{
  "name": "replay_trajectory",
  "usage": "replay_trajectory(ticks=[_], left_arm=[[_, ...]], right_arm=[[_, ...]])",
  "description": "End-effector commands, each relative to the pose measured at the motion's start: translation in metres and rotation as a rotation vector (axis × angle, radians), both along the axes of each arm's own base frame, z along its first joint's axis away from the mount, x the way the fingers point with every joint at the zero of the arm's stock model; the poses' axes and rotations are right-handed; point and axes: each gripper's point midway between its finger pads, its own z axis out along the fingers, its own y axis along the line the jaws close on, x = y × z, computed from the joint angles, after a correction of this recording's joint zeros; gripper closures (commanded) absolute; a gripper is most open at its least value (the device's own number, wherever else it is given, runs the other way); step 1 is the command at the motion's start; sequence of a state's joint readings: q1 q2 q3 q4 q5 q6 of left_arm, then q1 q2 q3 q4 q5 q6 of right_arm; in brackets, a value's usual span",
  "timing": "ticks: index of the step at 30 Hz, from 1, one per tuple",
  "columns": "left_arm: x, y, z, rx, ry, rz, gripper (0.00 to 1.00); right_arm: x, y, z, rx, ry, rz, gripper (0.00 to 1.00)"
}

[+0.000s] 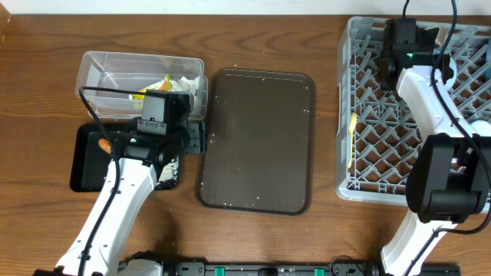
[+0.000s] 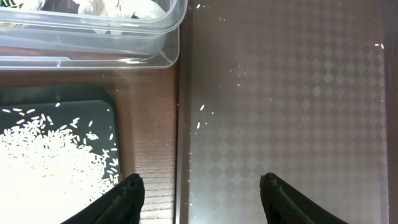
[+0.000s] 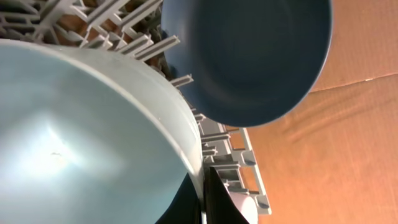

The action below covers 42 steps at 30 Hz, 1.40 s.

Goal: Sort waste into correct bins and load items into the dishwasher rack
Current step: 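Carry bowl with right gripper and place it upright in rack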

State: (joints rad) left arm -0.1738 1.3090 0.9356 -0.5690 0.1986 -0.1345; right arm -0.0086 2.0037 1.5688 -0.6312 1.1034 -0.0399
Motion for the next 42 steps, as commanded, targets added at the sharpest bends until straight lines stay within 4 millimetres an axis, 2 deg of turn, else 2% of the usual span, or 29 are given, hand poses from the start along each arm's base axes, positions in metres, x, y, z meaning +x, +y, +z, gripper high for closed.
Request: replay_trajectory(ticks=[1, 8, 12, 17, 22, 26, 28, 31, 34, 38, 42], left_arm=[[0.002, 0.003, 0.002, 0.002, -0.007, 0.017, 0.38], [0.002, 0.003, 0.002, 0.002, -0.007, 0.017, 0.38], [0.002, 0.003, 0.002, 0.002, -0.007, 0.017, 0.38], [0.002, 0.003, 0.002, 0.002, -0.007, 0.017, 0.38], [0.002, 0.003, 0.002, 0.002, -0.007, 0.017, 0.38], [0.002, 0.003, 0.002, 0.002, -0.007, 0.017, 0.37], [0.002, 0.003, 0.002, 0.002, -0.007, 0.017, 0.31], [0.002, 0.003, 0.002, 0.002, -0.007, 0.017, 0.27], [0.002, 0.003, 0.002, 0.002, -0.008, 0.017, 0.19], [0.007, 0.001, 0.008, 0.005, -0.033, -0.002, 0.16], [0.018, 0.001, 0.03, 0.024, -0.093, -0.036, 0.14]], right_arm=[[-0.007, 0.006, -0.026, 0.04, 0.064, 0.018, 0.99], [-0.018, 0.019, -0.031, 0.045, 0.127, 0.025, 0.99], [-0.031, 0.031, -0.036, 0.044, 0.217, 0.042, 0.97], [-0.041, 0.037, -0.036, 0.077, 0.132, -0.021, 0.92], [-0.04, 0.054, -0.044, 0.256, 0.068, -0.007, 0.76], [-0.036, 0.073, -0.035, 0.413, 0.001, 0.042, 0.64], [-0.034, 0.083, -0.026, 0.493, -0.041, 0.075, 0.48], [-0.031, 0.096, -0.012, 0.587, -0.101, 0.119, 0.35], [-0.028, 0.114, 0.0, 0.734, -0.157, 0.179, 0.19], [-0.017, 0.153, 0.001, 0.99, -0.122, 0.386, 0.07], [-0.01, 0.175, 0.006, 1.132, -0.108, 0.538, 0.01]])
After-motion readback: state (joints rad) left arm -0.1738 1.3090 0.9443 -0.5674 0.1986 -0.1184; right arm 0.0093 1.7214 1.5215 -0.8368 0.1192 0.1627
